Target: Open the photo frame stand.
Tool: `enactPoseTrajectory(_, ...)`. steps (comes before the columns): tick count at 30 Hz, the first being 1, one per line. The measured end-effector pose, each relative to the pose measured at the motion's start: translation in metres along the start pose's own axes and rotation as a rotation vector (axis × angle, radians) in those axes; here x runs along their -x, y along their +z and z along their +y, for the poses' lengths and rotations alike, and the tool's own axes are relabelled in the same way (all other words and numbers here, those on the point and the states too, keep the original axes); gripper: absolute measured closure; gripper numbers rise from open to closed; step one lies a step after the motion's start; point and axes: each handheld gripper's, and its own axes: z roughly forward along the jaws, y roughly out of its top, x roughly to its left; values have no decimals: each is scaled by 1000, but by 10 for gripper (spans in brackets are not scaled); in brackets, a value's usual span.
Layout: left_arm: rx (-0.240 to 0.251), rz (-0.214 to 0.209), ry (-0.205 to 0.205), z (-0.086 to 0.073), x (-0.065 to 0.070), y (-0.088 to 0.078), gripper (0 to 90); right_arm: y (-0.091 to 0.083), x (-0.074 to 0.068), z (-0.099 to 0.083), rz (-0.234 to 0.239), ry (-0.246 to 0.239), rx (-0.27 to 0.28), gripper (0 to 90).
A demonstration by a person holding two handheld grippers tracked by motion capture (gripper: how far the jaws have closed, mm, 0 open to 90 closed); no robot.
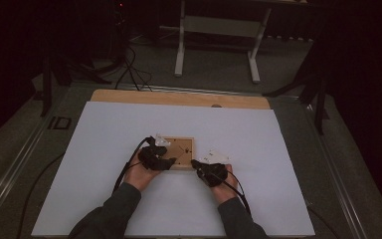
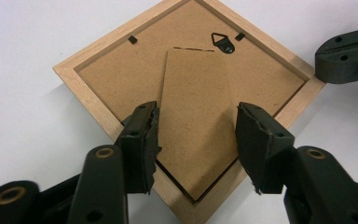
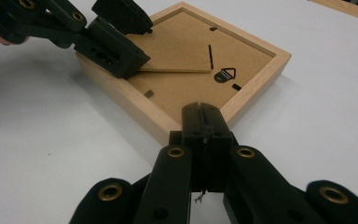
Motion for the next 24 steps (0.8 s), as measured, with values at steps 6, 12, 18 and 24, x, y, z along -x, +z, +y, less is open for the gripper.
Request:
enactPoseTrajectory(6,3,13,9,4,2,-3,509,0,0,0,0,0,0,896)
enactPoseTrajectory(12,34,16,0,11,3,-10,508,0,0,0,0,0,0,896)
enactPoseTrajectory(18,32,4,-21,10,1,-10,502,0,0,0,0,0,1,896)
enactPoseTrajectory(24,35,5,-42,8,0,-13,446,0,0,0,-1,0,1,896)
